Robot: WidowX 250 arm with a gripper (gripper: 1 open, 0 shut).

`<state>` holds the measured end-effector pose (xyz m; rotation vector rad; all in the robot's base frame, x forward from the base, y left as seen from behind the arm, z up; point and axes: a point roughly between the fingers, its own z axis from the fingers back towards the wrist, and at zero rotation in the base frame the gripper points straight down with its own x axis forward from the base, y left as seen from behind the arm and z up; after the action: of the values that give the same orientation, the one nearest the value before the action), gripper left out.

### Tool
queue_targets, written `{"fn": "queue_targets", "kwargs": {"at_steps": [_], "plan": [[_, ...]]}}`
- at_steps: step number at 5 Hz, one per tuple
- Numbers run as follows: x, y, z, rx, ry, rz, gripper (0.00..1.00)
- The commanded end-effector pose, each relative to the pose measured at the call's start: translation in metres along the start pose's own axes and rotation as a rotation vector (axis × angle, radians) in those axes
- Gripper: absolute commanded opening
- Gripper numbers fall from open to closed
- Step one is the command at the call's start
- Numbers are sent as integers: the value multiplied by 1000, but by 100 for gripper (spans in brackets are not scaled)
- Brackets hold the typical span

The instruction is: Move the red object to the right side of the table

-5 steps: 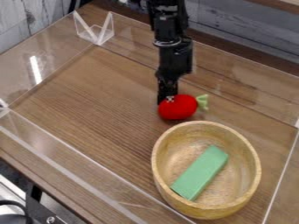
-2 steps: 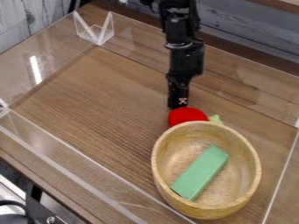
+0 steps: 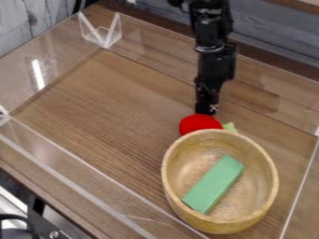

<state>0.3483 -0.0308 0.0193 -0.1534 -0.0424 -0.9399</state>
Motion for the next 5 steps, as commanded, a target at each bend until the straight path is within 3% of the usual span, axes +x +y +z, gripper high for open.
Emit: {"fn": "queue_targets", "kwargs": {"at_steps": [1, 2, 5], "plan": [[16, 4, 10, 45, -26, -14, 0], [21, 5, 10, 54, -33, -10, 0], [28, 4, 36, 116, -73, 34, 0]]}}
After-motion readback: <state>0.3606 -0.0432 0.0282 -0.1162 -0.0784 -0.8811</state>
